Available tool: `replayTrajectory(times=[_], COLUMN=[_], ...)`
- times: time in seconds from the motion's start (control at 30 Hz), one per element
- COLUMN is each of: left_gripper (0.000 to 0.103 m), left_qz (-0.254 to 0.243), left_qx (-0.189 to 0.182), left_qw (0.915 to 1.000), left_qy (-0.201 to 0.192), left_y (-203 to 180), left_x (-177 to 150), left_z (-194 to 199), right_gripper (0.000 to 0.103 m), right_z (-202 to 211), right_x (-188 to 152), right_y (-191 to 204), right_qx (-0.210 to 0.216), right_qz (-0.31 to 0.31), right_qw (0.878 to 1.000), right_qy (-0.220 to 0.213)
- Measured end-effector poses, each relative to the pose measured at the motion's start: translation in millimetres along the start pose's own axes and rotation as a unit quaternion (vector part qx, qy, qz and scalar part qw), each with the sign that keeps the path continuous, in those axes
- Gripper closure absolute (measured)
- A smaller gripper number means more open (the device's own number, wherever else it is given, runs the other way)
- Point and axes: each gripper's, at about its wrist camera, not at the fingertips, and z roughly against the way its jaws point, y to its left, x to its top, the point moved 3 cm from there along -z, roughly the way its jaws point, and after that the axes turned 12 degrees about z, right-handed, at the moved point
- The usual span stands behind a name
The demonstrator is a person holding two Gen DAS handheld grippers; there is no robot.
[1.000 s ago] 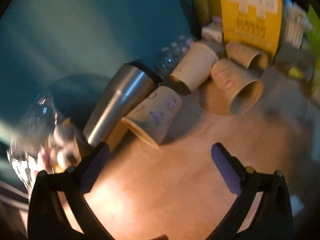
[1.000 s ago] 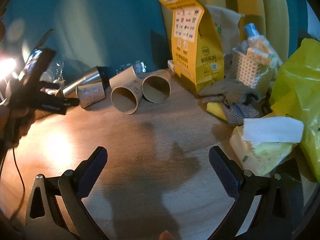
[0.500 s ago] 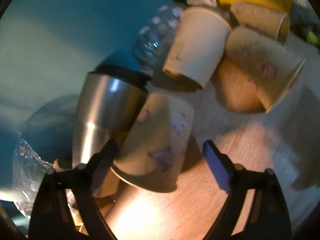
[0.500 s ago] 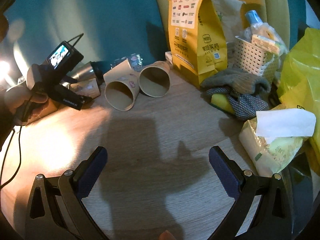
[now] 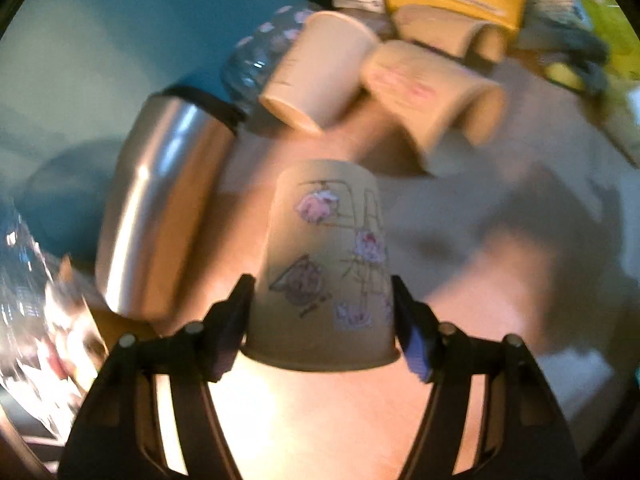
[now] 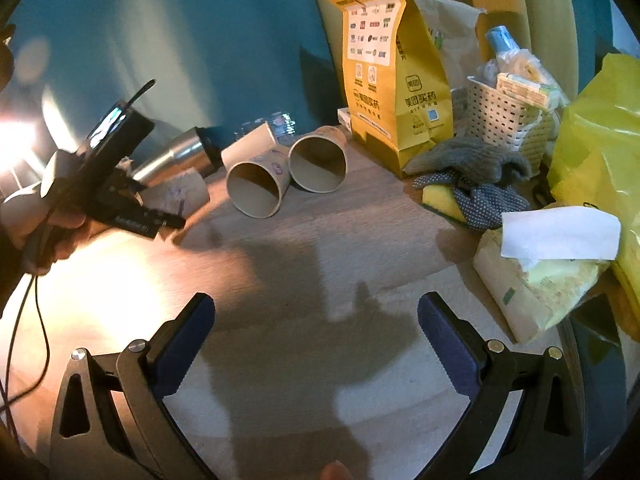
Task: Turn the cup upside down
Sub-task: 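Reach the left gripper to the pig-drawing paper cup and grasp it, then lift the cup with the left gripper and carry it toward the right gripper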
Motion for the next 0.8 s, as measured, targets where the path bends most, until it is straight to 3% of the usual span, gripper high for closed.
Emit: replayTrajectory(times=[0.2, 0.43, 0.6, 0.67, 0.8], left_gripper=[0.036, 0.036, 0.036, 0.036, 0.036], left_qz=[0.082, 0.191, 0.297, 0.339, 0.394], left_qx=[-0.071, -0.153, -0.221, -0.238, -0.255], left_qw=[0.9941, 0.9694, 0.9285, 0.9093, 0.882], left_qy=[-0.01, -0.021, -0.028, -0.034, -0.038], left_y=[-31, -81, -101, -111, -109], left_x=[-73, -155, -207, -229, -255], left_z=[47, 87, 94, 96, 99], right_gripper=[0.0, 0.001, 0.001, 0.001, 0.001], right_z=[27, 54, 68, 73, 87], right_x=[-11, -40, -59, -64, -67], right_y=[5, 21, 37, 41, 45], right_qx=[0.012, 0.037, 0.054, 0.058, 0.055], right_qz=[0.003, 0.024, 0.046, 0.053, 0.065], right_qw=[1.0, 0.999, 0.997, 0.997, 0.996], right_qy=[-0.01, -0.005, 0.006, 0.009, 0.007])
